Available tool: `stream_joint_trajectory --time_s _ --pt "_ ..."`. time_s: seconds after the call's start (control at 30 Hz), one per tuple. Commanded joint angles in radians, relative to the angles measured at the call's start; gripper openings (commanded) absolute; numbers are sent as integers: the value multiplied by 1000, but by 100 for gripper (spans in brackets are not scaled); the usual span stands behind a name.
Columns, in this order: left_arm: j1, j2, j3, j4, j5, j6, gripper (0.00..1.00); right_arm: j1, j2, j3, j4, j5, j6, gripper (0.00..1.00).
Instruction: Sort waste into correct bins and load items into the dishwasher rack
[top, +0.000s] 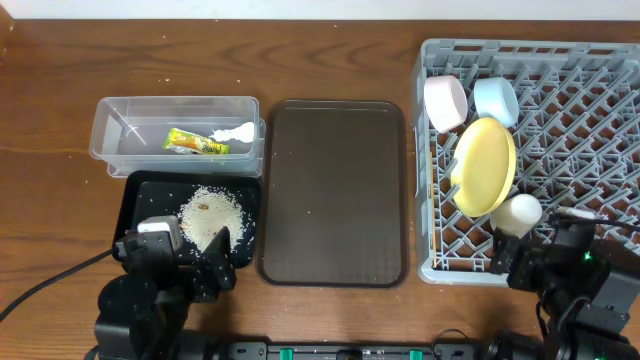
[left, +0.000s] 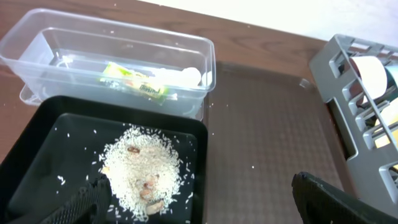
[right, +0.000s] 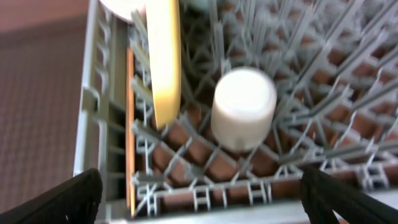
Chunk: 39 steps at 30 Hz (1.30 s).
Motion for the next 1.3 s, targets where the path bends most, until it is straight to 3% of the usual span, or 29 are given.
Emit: stream_joint_trajectory --time_s 0.0,0.37,0.6,0.87,1.07,1.2,1.27 --pt "-2 -2 -10 -10 6 -5 95 -3 -5 -6 -38 -4 7 99" --pt "-2 -2 -10 -10 6 -5 95 -3 -11 -7 -93 8 6 99" --pt "-2 -2 -10 -10 6 -5 95 117 -142 -91 210 -8 6 99" --pt "-2 -2 -10 -10 6 -5 95 247 -399 -377 691 -2 -2 99" --pt "-2 -2 -10 -10 6 -5 95 280 -489 -575 956 0 -56 99" --pt "-2 -2 -10 -10 6 -5 95 285 -489 -678 1060 1 -104 99" --pt "-2 -2 -10 -10 6 -5 95 286 -489 -684 969 3 -109 99"
